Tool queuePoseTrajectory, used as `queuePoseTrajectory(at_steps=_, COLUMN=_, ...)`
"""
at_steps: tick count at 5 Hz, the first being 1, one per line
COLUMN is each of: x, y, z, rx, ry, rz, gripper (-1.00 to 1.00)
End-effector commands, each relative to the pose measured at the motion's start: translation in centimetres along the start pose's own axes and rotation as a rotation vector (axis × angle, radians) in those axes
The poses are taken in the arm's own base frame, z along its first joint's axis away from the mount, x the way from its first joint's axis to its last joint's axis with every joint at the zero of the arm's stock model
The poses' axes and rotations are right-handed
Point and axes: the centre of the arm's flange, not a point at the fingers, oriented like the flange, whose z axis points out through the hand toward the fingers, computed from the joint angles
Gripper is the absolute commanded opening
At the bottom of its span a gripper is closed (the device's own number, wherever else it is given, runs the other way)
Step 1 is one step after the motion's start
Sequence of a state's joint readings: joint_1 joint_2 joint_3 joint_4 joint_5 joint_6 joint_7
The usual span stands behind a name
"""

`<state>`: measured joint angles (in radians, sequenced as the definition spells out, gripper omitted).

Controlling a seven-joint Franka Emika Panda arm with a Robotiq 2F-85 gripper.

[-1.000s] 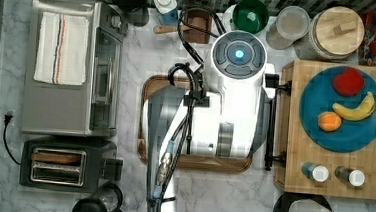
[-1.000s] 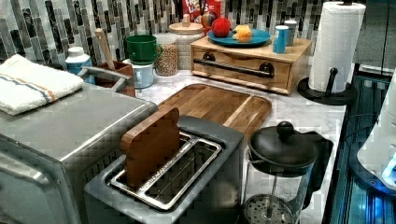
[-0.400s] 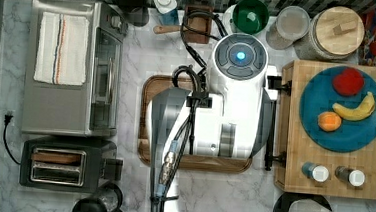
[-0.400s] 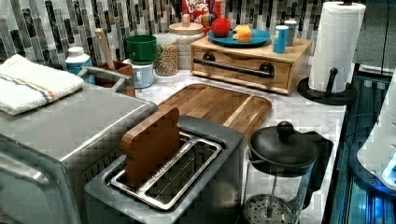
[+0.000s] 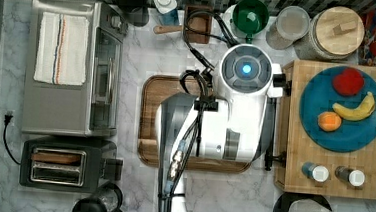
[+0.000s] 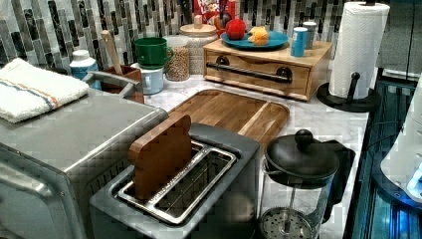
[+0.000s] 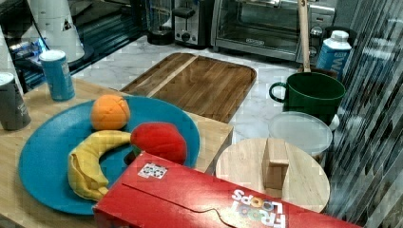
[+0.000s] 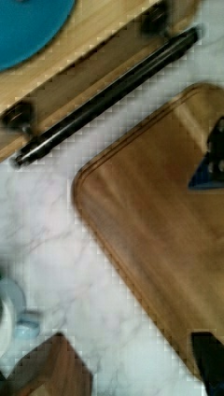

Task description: Open the drawer.

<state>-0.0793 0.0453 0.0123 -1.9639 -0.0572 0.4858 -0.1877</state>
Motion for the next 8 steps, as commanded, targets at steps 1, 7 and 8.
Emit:
queuePoseTrajectory(at_steps=1, x=-0.7, y=5.5, z=6.1, rx=-0.077, ry=-0.076, rz=-0.350, gripper=1.00)
queuePoseTrajectory(at_steps=7, x=1.4, y=9.8, z=14.6, rx=-0.181, ry=0.003, rz=-0.584, gripper=1.00)
queuePoseTrajectory(at_steps=8, x=0.3, y=10.9, z=14.2, rx=-0.235, ry=0.112, rz=-0.554, gripper=1.00)
